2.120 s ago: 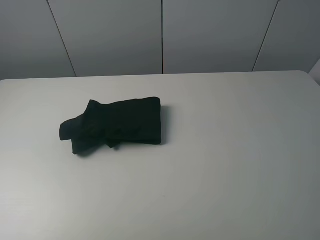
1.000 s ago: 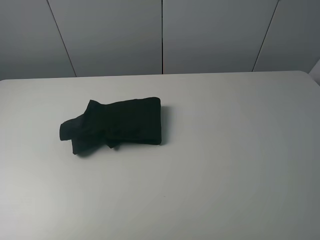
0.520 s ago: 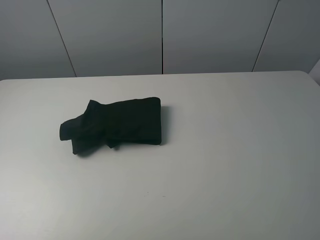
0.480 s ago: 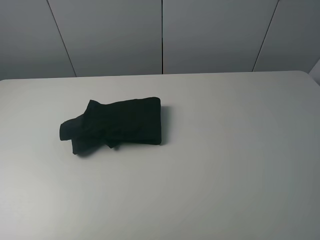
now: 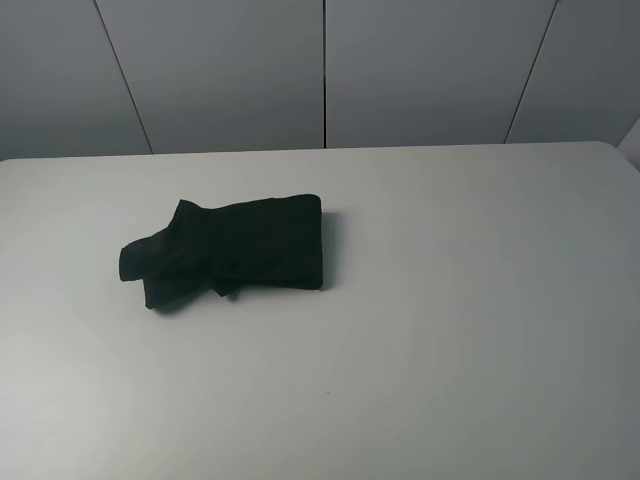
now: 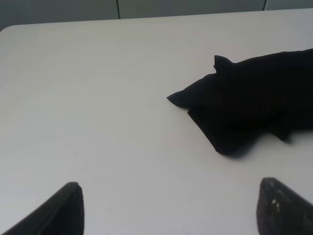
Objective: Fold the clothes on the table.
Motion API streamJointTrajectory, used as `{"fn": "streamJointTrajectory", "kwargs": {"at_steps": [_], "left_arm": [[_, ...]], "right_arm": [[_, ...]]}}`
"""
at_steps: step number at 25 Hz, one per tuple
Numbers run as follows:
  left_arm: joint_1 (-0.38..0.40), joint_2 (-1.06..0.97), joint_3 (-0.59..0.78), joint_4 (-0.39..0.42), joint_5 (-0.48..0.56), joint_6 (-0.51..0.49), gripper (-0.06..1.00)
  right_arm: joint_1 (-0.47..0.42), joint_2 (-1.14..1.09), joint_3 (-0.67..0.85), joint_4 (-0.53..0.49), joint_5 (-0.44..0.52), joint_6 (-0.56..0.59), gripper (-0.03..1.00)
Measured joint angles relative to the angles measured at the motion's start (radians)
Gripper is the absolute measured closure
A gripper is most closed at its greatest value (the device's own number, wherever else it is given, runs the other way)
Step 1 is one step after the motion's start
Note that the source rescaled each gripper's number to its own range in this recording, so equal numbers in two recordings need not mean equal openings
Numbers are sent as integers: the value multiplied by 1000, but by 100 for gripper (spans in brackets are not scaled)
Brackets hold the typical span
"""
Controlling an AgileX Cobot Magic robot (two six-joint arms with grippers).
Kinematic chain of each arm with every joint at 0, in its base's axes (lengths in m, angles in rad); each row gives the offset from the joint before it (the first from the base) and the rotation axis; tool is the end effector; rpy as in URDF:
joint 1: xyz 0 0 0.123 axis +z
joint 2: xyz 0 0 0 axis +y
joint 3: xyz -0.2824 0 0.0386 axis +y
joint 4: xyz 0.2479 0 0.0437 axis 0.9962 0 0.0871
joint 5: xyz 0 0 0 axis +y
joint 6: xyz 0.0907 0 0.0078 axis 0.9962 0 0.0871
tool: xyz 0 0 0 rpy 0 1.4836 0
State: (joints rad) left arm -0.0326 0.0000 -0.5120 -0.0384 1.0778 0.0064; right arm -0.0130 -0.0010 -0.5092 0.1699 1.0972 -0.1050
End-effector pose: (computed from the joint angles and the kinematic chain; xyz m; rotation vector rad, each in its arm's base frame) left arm -0.0071 -0.0029 0.2792 0.0424 2.0489 -0.0623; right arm -0.0081 0.0138 0.2777 -0.1074 2.0583 0.1312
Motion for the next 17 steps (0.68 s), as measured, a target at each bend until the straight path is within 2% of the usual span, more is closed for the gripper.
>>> {"fn": "streamJointTrajectory", "kwargs": {"at_steps": [17], "left_arm": [[0,0,0,0,0,0,2]], "right_arm": [[0,0,0,1,0,0,-2]]}}
